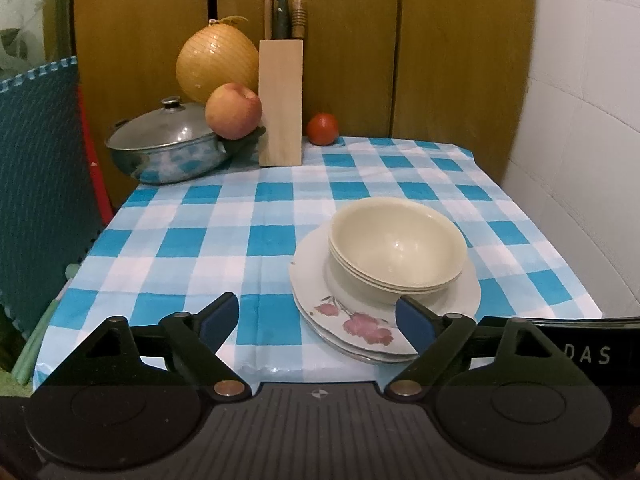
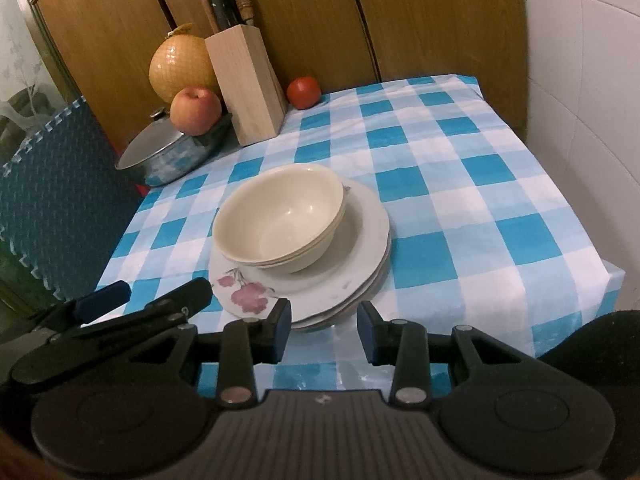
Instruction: Organize plates and bowls
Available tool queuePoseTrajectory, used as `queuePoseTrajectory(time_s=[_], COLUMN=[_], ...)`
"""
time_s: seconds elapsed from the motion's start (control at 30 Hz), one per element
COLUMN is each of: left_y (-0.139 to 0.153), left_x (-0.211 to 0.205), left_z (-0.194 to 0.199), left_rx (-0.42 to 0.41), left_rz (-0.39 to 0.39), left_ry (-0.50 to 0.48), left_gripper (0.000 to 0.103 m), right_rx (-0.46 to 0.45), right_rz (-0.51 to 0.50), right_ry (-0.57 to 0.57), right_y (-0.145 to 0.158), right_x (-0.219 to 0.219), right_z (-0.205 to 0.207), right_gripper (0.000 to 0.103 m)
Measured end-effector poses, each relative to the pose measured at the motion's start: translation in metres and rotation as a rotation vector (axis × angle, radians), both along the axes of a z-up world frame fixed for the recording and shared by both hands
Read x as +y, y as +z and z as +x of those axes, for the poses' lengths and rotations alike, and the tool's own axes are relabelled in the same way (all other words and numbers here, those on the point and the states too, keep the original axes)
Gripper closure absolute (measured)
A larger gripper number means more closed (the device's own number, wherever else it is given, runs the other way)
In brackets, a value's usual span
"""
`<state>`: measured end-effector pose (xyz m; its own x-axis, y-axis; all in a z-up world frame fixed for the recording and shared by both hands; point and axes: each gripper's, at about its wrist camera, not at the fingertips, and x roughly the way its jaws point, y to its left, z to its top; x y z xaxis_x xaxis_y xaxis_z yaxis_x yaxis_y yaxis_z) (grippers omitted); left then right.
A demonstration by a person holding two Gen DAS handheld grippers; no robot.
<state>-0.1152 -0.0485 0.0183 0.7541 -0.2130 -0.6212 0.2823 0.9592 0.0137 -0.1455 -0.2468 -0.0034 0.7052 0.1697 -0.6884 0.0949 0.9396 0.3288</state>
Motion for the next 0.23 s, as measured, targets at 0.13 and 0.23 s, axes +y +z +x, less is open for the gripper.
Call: queuePoseTrajectory(time_s=[0.13,0.23], left_y=[0.0016,0.0012], left_x=[-0.0007,0.0007], left_z=[-0.0018,0.0004], left_rx=[-0.034,-0.026], left_rz=[0.015,0.008], left_ry=[0.001,0.010], left_gripper=[0.010,0.007], right_rx=[-0.005,-0.008], right_rz=[0.006,0.009], right_ry=[0.000,-0.001], right_y=[0.0000,0.0001], right_x=[-0.0009,-0.0015], right_z=[-0.0008,-0.0011], right_gripper=[0.074,0.074])
